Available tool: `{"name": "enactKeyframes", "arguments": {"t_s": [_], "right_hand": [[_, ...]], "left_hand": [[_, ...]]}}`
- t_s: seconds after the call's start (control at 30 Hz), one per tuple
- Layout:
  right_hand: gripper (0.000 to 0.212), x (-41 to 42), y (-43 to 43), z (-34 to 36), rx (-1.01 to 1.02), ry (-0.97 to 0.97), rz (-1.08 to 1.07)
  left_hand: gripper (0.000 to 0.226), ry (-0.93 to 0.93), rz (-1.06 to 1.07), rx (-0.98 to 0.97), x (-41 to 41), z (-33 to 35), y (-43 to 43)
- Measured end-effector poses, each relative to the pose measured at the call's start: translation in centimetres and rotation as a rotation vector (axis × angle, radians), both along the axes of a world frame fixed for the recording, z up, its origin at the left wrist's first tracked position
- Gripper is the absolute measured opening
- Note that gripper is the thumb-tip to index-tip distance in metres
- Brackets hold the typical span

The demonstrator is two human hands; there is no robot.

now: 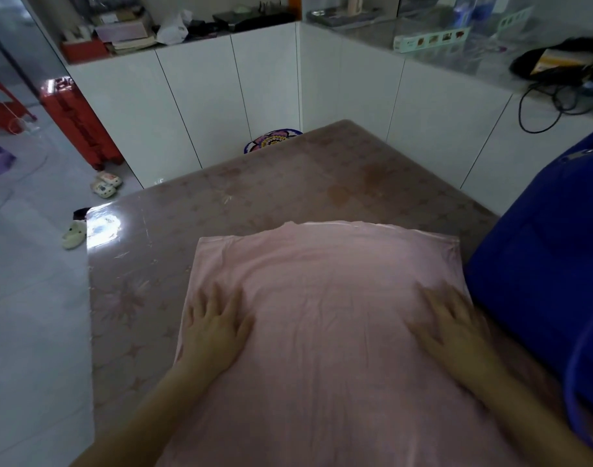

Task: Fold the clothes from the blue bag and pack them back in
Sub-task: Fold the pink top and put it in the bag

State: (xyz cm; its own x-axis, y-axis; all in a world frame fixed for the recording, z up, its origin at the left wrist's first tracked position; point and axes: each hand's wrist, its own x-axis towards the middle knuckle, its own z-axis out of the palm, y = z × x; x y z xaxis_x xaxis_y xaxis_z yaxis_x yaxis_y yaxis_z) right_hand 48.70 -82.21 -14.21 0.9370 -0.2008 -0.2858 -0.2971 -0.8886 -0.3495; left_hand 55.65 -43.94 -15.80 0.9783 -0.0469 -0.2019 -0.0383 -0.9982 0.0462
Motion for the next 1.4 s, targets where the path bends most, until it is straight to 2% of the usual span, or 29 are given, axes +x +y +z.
{"name": "enactKeyframes", "arguments": {"t_s": [0.07,0.2,0.27,0.4,0.53,0.63,0.7,0.83,0.9,0.97,1.03,1.1,1.17,1.2,1.27,1.33,1.4], "right_hand": [[0.079,-4.8,0.4,0.7,0.063,0.051,-0.050],[0.085,-11.0,1.3,2.9,0.184,0.122,-0.264],[0.087,-12.7,2.2,3.5,0.220,0.154,-0.331],[0.080,-14.8,4.2,3.7,0.209,0.122,-0.332],[0.078,-17.2,4.2,4.5,0.170,0.093,-0.307],[0.071,-21.0,4.2,5.6,0.239,0.048,-0.369],[0.074,-24.1,4.4,5.5,0.294,-0.009,-0.432],[0.080,-30.0,5.1,4.6,0.317,-0.084,-0.627],[0.083,-32.0,5.4,4.2,0.317,-0.164,-0.636],[0.092,-33.1,5.4,4.4,0.308,-0.258,-0.601],[0.081,-33.3,5.3,5.5,0.372,-0.311,-0.564],[0.046,-32.6,5.3,7.0,0.547,-0.359,-0.547],[0.020,-31.8,5.2,8.7,0.707,-0.385,-0.563],[0.018,-31.6,4.9,9.4,0.746,-0.391,-0.504],[0.041,-31.3,4.2,10.3,0.686,-0.374,-0.277],[0.060,-30.5,3.8,10.8,0.341,-0.293,-0.094],[0.064,-29.1,3.1,10.1,0.115,-0.388,0.015]], "left_hand": [[0.090,0.026,0.070,-0.041,-3.6,0.0,1.7],[0.075,-0.044,0.288,-0.389,-8.7,1.8,3.4],[0.075,-0.027,0.404,-0.506,-10.4,2.7,3.2],[0.069,0.075,0.366,-0.465,-13.7,2.7,2.7],[0.073,0.036,0.271,-0.455,-16.8,3.9,4.1],[0.070,0.029,0.192,-0.433,-20.7,4.9,6.2],[0.071,0.074,0.159,-0.412,-24.0,4.9,7.7],[0.070,0.067,0.147,-0.568,-30.2,5.6,9.2],[0.078,0.030,0.193,-0.605,-32.0,5.7,9.5],[0.075,-0.048,0.219,-0.645,-32.7,6.2,9.5],[0.060,-0.175,0.166,-0.746,-32.7,7.5,9.1],[0.043,-0.214,0.120,-0.846,-32.3,8.6,8.5],[0.057,-0.153,0.107,-0.894,-31.8,9.4,8.3],[0.052,-0.118,0.052,-0.872,-31.5,10.0,8.4],[0.032,-0.063,-0.096,-0.740,-31.0,10.9,8.5],[0.046,-0.077,-0.265,-0.524,-30.3,9.9,9.1],[0.041,-0.185,-0.337,-0.462,-28.9,9.1,9.6]]}}
